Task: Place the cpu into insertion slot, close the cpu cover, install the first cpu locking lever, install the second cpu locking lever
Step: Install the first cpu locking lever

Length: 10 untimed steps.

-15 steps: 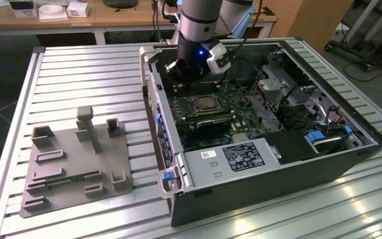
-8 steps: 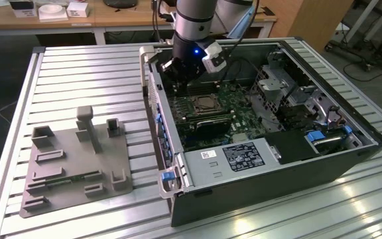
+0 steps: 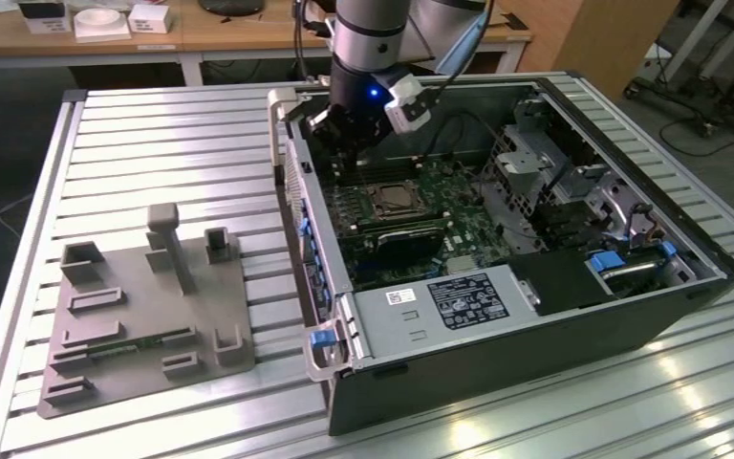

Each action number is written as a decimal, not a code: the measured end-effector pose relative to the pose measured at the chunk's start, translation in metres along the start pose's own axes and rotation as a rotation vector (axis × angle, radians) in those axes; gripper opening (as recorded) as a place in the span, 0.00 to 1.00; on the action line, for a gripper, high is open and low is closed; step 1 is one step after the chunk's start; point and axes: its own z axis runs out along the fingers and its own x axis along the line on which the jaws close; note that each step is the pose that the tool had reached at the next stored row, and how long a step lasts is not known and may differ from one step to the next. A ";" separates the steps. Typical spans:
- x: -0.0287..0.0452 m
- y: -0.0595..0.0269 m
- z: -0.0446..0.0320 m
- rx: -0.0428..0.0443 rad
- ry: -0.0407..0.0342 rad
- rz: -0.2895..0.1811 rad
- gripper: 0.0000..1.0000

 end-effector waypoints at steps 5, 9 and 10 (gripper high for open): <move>-0.0018 0.0005 0.0001 0.0003 0.0000 0.000 0.10; -0.0053 0.0014 0.0004 0.0003 0.0000 0.000 0.10; -0.0063 0.0019 0.0005 0.0002 0.0000 0.000 0.10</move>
